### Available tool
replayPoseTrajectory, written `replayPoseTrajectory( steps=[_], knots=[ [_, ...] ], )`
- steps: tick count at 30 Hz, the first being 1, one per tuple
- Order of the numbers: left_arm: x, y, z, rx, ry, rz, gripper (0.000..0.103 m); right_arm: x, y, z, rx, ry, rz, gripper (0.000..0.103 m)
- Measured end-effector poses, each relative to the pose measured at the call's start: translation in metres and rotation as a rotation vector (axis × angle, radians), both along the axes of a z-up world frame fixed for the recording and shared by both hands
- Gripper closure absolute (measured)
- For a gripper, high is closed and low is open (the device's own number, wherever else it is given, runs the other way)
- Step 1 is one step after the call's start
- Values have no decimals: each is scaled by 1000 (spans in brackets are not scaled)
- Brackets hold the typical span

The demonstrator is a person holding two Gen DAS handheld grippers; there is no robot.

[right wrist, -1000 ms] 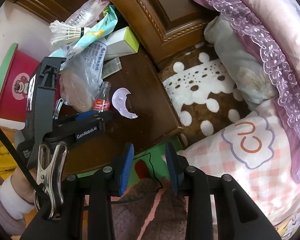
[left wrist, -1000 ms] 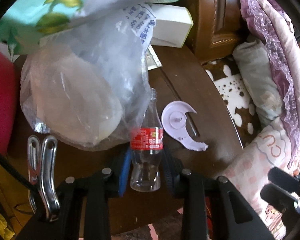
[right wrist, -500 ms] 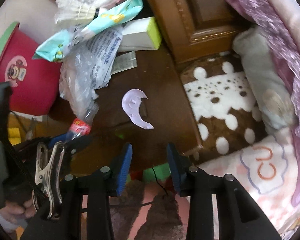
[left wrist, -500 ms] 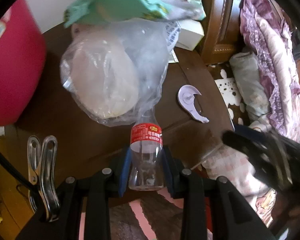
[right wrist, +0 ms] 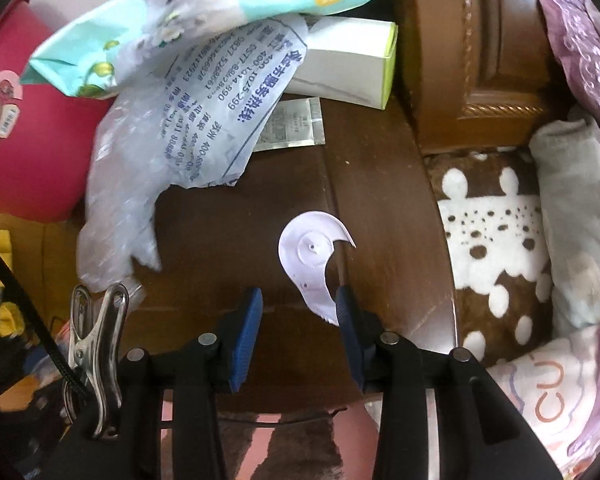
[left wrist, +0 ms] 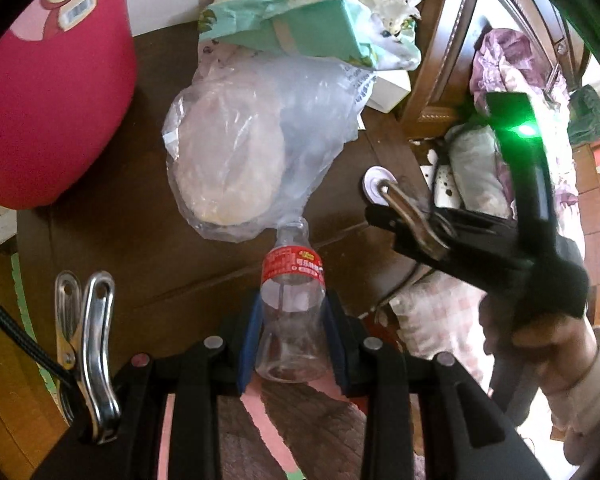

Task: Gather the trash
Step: 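Close the left tool on the bottle while the right tool grasps the white plastic piece, then lift the bottle and white plastic piece from the nightstand with both tools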

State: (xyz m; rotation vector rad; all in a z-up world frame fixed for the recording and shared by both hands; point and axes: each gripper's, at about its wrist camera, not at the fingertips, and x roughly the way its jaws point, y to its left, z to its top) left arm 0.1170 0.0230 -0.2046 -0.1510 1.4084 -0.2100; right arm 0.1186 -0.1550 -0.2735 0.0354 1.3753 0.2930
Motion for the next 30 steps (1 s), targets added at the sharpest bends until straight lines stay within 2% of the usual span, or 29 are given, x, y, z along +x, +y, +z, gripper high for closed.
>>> replayPoseTrajectory(
  steps=[6,7,8,12,13,22,30],
  knots=[
    [-1,1,7,-41,-6,-18,72,3,13,-2,-61,-16,20,66],
    [-2,2,9,-46,-9,-22,72,3,14,-3,-67,-20,19,73],
    [-2,2,12,-52,-15,-29,72,4,14,-3,-70,-21,12,85],
    [-4,5,22,-67,-30,-53,72,6,12,-3,-40,-2,-33,89],
    [-3,4,22,-71,-33,-57,72,6,10,-3,-35,-6,-38,93],
    [-10,7,46,-86,-67,-90,72,-6,4,23,13,-53,-64,93],
    [-9,9,81,-87,-128,-101,72,-23,-4,72,52,-109,-80,93]
  ],
)
